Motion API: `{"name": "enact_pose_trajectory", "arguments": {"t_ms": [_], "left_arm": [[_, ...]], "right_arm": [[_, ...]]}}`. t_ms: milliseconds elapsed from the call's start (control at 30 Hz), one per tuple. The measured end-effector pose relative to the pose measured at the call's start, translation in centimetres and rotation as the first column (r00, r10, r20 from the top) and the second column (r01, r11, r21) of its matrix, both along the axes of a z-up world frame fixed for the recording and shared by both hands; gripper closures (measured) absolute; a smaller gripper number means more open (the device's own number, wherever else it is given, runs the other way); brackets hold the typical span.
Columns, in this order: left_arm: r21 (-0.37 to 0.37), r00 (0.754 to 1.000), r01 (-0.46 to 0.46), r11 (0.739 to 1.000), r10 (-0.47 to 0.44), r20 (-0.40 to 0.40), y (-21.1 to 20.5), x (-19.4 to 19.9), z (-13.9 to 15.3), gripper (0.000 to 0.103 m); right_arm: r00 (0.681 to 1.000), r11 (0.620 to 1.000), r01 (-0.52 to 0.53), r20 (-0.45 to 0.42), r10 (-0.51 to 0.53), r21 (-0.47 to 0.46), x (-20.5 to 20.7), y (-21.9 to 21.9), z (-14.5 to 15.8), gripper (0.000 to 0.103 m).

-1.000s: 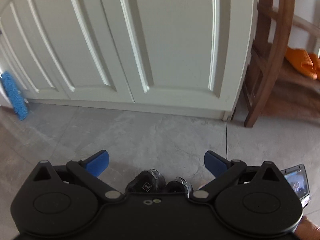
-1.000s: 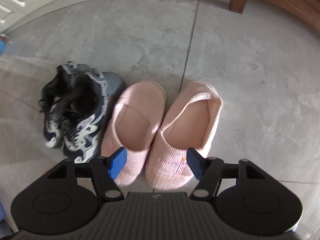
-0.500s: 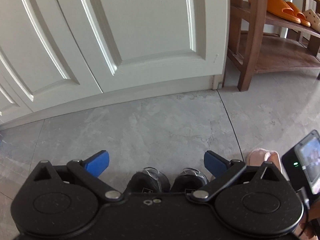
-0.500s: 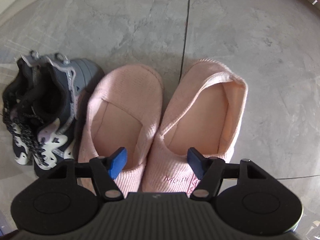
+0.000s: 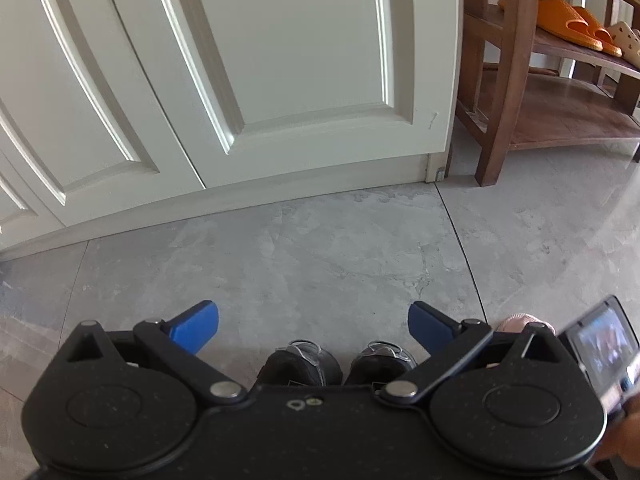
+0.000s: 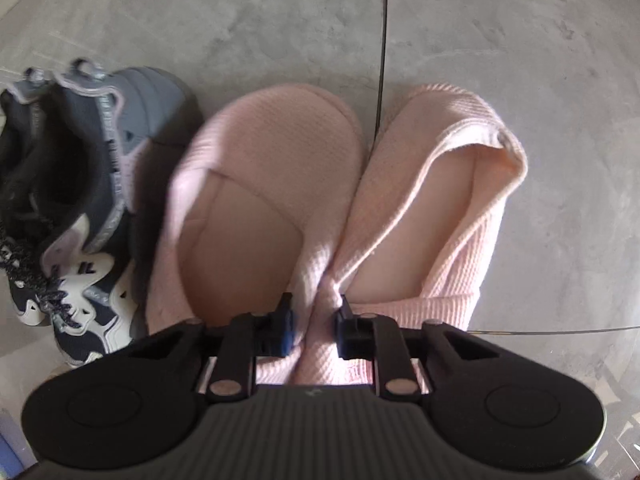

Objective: Organize scattered shoes
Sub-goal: 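Carry the pink slippers onto the top shelf beside the grey sneakers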

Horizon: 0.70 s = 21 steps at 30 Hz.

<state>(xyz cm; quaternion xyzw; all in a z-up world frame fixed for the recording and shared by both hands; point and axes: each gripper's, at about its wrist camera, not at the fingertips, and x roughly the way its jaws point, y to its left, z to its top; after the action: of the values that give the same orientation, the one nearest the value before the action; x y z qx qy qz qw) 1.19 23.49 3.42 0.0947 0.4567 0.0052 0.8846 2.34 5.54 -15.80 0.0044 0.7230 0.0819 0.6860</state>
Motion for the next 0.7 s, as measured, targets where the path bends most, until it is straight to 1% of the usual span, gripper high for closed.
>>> {"name": "enact_pose_trajectory", "arguments": {"t_ms": [67,233,367,467,567,600,633,700], "left_arm": [[-0.002,1.0,0.007,1.0,-0.007,0.002,-0.4,0.2,0.7,0.001],[-0.003,0.997,0.07,0.998,-0.07,0.025,-2.6,0.0,2.9,0.001],[-0.016,0.993,0.115,0.993,-0.115,0.035,-4.9,0.5,6.0,0.001],[-0.038,0.988,0.14,0.989,-0.137,0.07,-6.8,1.2,10.0,0.001],[-0.056,0.98,0.168,0.984,-0.161,0.116,-8.9,2.0,14.4,0.001],[-0.062,0.977,0.177,0.982,-0.168,0.133,-9.6,2.2,16.1,0.001],[-0.066,0.975,0.182,0.981,-0.171,0.145,-10.1,2.4,17.1,0.001],[-0.089,0.967,0.195,0.977,-0.176,0.186,-11.8,2.9,21.0,0.001]], "right_arm": [[0.999,1.0,0.02,0.03,-0.02,0.015,-0.5,-0.9,1.1,0.084],[0.992,0.996,0.066,0.103,-0.072,0.054,-1.8,-3.1,3.8,0.086],[0.982,0.988,0.12,0.131,-0.133,0.101,-2.4,-5.5,7.3,0.087],[0.968,0.967,0.197,0.127,-0.218,0.16,-2.7,-8.3,11.9,0.088],[0.946,0.947,0.252,0.157,-0.284,0.199,-4.2,-10.2,17.1,0.088],[0.936,0.939,0.269,0.172,-0.308,0.214,-4.2,-11.3,19.5,0.088],[0.926,0.934,0.278,0.194,-0.323,0.224,-4.2,-12.3,22.1,0.088],[0.908,0.931,0.275,0.253,-0.333,0.239,-4.0,-14.2,27.7,0.088]]}}
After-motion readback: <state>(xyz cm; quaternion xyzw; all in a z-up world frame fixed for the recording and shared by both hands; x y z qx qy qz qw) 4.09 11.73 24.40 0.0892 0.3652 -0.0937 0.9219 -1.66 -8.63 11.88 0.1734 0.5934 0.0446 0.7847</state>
